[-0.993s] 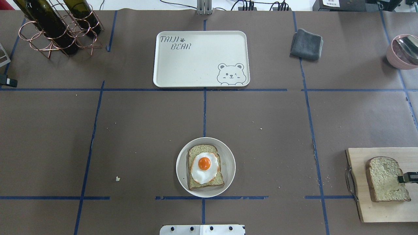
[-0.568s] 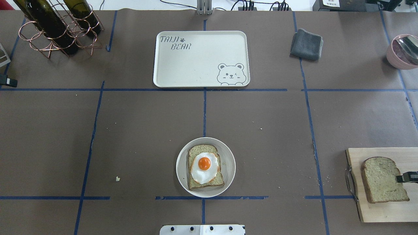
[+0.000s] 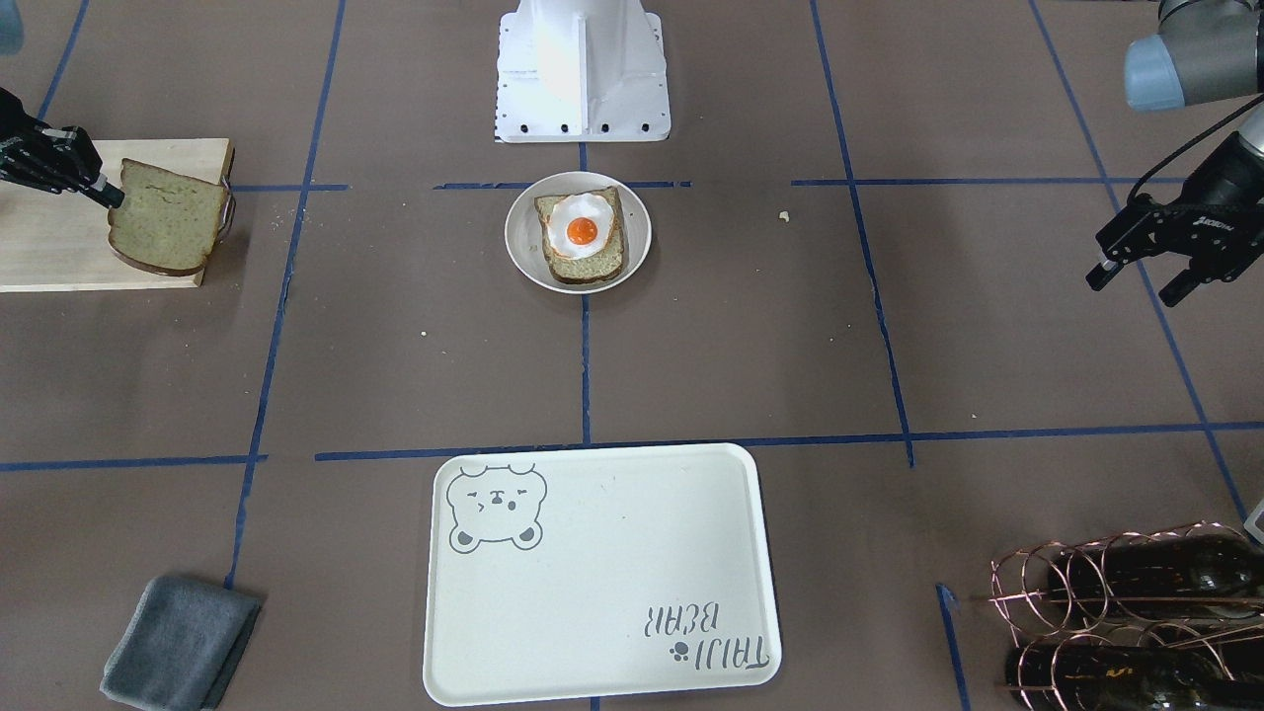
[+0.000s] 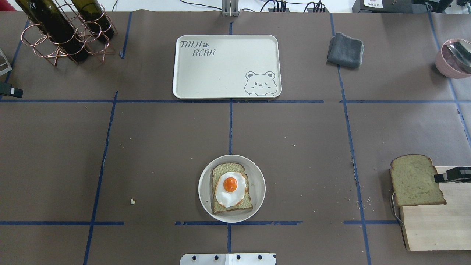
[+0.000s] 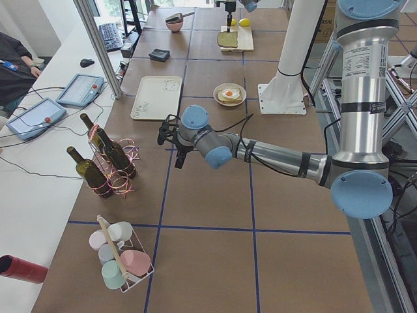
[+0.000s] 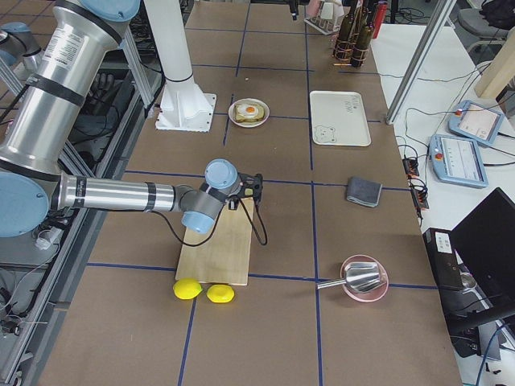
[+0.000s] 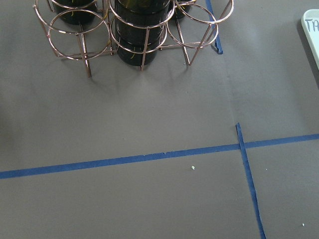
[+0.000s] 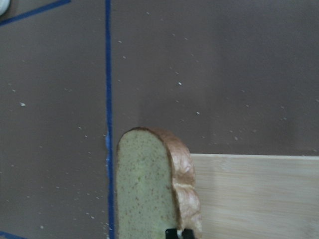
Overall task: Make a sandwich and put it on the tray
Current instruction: 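Lift the bread slice and carry it over the egg toast plate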
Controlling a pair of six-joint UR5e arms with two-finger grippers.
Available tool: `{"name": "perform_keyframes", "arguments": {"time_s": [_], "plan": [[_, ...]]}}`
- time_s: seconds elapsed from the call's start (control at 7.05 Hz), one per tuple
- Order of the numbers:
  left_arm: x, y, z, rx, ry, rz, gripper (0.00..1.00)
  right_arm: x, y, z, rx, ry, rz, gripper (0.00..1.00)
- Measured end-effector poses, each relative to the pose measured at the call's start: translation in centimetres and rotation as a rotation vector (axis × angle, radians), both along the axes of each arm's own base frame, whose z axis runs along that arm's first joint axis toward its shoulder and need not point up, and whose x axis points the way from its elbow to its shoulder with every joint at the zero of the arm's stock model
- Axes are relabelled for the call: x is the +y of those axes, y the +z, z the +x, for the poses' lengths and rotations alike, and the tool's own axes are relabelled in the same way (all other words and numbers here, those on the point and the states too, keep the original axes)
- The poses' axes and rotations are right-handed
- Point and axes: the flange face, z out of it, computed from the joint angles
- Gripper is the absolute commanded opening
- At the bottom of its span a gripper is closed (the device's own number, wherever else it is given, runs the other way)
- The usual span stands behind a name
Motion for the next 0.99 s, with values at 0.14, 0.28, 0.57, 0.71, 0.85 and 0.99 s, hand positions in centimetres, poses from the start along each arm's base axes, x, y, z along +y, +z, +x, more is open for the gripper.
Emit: {"name": "perform_keyframes", "arguments": {"time_s": [0.14,0.28,0.57,0.71,0.85,0.99], "plan": [[0.5,-0.8,2.3,0.027,-0.018,-0.016,1.00,-2.1,-2.8,-0.6,-0.060,0.003,-0.003,0.00],[1.4,-1.4,5.2,0.057,-0.034,-0.034,1.00,-4.2,-6.3,-1.6,-0.119,0.009,-0.009,0.00],[2.9,-3.5,10.9,0.133,-0.048,-0.074,1.00,-8.7,-14.1,-5.3,-0.206,0.020,-0.049,0.00],[3.3,-5.1,13.6,0.172,-0.054,-0.099,1.00,-10.5,-18.1,-8.6,-0.220,0.017,-0.069,0.00],[3.5,-6.3,15.8,0.202,-0.053,-0.122,1.00,-11.4,-21.7,-12.9,-0.216,0.018,-0.072,0.00],[3.6,-7.1,16.9,0.219,-0.051,-0.135,1.00,-10.9,-24.7,-17.5,-0.213,0.017,-0.067,0.00]]}}
